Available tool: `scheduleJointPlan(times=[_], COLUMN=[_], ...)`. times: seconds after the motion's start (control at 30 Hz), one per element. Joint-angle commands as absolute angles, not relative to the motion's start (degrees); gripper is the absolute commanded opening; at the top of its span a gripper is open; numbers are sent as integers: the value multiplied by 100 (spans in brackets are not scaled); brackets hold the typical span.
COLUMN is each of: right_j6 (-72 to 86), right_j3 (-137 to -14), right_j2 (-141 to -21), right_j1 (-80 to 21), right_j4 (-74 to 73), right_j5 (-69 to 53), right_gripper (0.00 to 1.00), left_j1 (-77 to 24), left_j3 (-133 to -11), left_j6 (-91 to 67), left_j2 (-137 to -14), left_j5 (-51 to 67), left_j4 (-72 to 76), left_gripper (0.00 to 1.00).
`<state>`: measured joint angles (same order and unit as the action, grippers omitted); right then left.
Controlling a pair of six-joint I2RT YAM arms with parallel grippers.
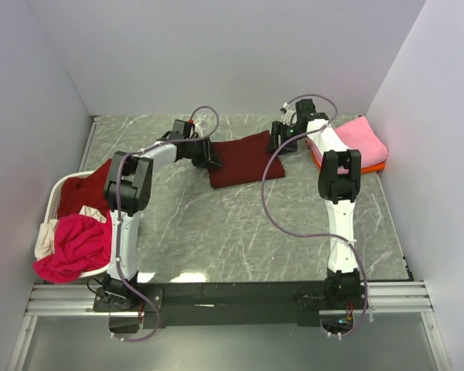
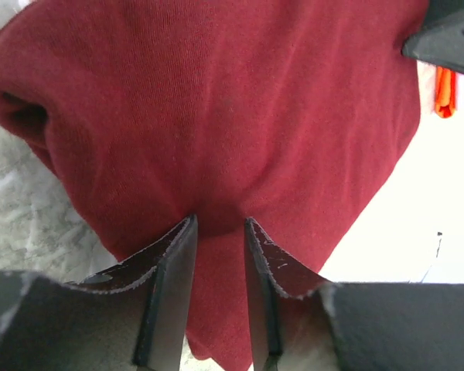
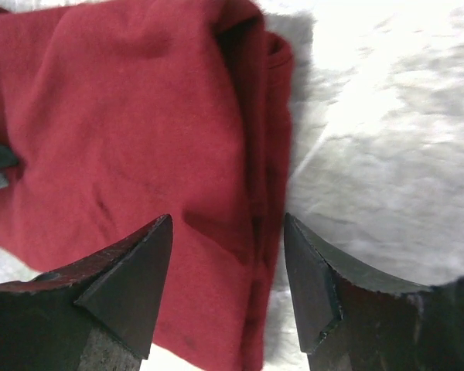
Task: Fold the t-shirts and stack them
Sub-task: Neatly place the folded tshirt to the corner
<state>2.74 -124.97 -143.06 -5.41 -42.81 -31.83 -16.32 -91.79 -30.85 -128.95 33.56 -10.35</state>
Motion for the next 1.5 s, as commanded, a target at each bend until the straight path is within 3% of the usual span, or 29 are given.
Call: scheduleJointPlan(times=[0.0,0.17,0.3,0.4,0.43,0.47,0.73,0.8,0.93,1.07,1.23,1.47], right_j6=[290,412,685,852,887,870,-612,-939,-1703,-2012,-2275,-2742], right_j3=[-12779,-13016,-13104,-13236,-13245,-13263,-13089,-12790,-11991,-11480,-10883,-10125], right_j2=[-14502,-14616,-14713,-14810,-14783,-14748,-13732,-13257,-12666,-12086,-11374,-10618], right_j1=[-703,-879,-914,-844,-826,-809,-984,-1133,-1327,-1371,-1406,-1397], right_j4=[-4869,-5142,-5019,-4949,-4905,-4852,-4738,-4457,-3957,-3780,-3788,-3419], right_j5=[-3401,-3612,-3569,-3472,-3411,-3341,-718,-205,1043,1449,1748,2320], right_gripper=[66,64,52,21,4,0,0,0,0,0,0,0], left_j1=[-1679,-1687,-1696,-1696,-1696,-1688,-1486,-1485,-1485,-1485,-1485,-1485], left_j3=[-9457,-9580,-9571,-9598,-9589,-9580,-9291,-9054,-7704,-6523,-5644,-5590], left_j6=[-2988,-2953,-2927,-2901,-2883,-2857,-2260,-1856,-1363,-1222,-1020,-949], left_j2=[-13183,-13394,-13438,-13368,-13307,-13141,-11051,-10242,-8845,-7483,-6768,-6583], left_j5=[2839,2804,2804,2777,2725,2690,1619,1118,440,246,62,184], left_j4=[-1591,-1722,-1714,-1740,-1732,-1731,-1977,-2109,-1996,-1749,-1644,-1661], left_gripper=[37,35,35,36,38,40,66,69,71,73,73,72])
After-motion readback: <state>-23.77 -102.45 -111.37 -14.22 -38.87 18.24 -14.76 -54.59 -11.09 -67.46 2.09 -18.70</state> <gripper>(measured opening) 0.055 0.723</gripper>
